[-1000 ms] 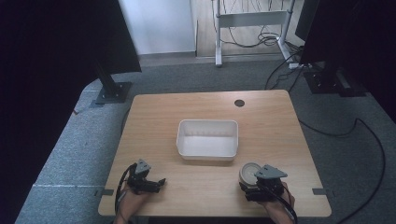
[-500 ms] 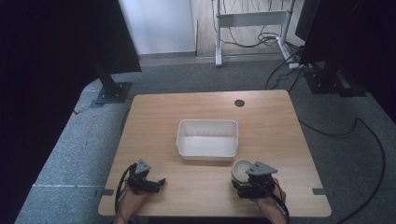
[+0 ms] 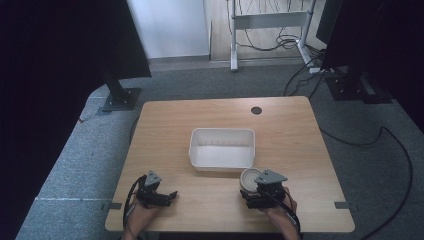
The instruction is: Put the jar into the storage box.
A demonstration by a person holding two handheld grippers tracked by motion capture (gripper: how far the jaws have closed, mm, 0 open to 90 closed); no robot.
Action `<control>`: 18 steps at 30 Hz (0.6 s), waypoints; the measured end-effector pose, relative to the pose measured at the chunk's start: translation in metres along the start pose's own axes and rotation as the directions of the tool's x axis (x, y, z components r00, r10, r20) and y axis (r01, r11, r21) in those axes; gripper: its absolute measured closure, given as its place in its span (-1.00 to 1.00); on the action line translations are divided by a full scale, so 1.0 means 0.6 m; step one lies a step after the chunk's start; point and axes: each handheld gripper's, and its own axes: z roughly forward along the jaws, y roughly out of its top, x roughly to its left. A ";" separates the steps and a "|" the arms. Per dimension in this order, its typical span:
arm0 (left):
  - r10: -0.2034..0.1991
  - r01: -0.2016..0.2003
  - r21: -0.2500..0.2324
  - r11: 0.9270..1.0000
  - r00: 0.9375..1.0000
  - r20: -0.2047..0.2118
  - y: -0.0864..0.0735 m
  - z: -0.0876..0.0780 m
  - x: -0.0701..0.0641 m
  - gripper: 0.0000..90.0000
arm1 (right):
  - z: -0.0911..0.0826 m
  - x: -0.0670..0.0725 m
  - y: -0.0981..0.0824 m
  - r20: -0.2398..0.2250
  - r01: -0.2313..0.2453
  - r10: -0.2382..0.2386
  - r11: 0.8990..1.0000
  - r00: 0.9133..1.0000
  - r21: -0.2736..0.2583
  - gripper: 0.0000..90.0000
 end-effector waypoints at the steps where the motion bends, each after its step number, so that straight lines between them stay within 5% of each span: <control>1: 0.000 0.000 0.000 1.000 1.000 0.000 0.000 0.000 0.000 -1.00 | 0.002 0.000 0.001 0.001 0.001 -0.001 1.000 1.000 0.000 -0.79; 18: 0.000 0.000 0.000 1.000 1.000 0.000 0.000 0.000 0.000 -1.00 | 0.025 0.014 0.033 -0.009 0.011 -0.011 1.000 1.000 -0.017 -0.79</control>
